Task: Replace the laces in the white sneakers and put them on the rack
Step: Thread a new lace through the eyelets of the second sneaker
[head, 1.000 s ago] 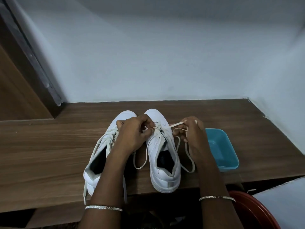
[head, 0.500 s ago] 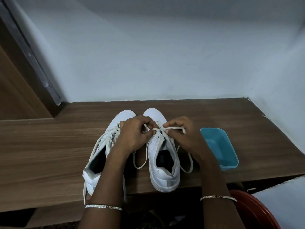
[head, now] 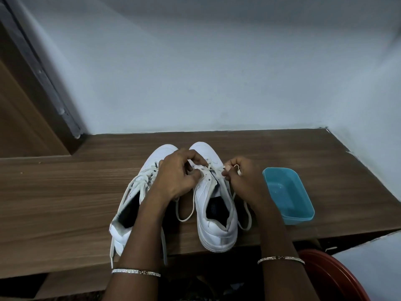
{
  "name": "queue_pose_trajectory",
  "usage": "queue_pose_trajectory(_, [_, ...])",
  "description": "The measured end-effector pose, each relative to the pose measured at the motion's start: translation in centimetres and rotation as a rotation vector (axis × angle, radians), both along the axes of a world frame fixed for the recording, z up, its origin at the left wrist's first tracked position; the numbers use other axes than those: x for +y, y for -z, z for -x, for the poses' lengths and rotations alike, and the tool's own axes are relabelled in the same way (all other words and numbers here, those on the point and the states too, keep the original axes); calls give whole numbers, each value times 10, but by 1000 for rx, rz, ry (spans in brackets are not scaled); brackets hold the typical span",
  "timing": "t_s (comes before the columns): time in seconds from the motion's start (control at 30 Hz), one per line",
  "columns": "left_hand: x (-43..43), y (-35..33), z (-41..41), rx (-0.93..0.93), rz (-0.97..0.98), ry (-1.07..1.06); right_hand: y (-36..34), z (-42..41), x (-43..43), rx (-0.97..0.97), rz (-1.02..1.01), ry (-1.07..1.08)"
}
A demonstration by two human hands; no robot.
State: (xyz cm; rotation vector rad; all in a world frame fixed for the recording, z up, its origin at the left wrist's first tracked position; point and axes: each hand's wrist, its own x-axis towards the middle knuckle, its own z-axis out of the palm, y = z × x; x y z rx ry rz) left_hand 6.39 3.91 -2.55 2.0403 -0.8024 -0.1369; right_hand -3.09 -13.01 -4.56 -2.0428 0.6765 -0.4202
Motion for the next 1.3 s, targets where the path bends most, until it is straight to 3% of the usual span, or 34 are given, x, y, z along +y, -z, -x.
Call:
queue_pose_trajectory(0.13, [1,-1,-1,73,-59,53,-7,1,0,-45,-262,88])
queue_pose_trajectory(0.23, [1,3,0,71,-164,67,-11,1,3,-32,-313,115])
queue_pose_trajectory(0.37, [1,3,-2,68,-197,83,-9,3,2,17,-60,85])
queue_pose_trajectory(0.43, [2,3,-3,62,-196,94,-9,5,1,-29,43,-35])
queue_pose_trajectory(0.53, [3,2,-2,56,-185,108,-9,5,1,-66,107,-174])
queue_pose_trajectory(0.8, [7,0,-4,123,-204,173,-4,2,0,10,189,-136])
queue_pose_trajectory(1.3, [7,-6,1,195,-144,135,-8,6,4,-18,-190,-98])
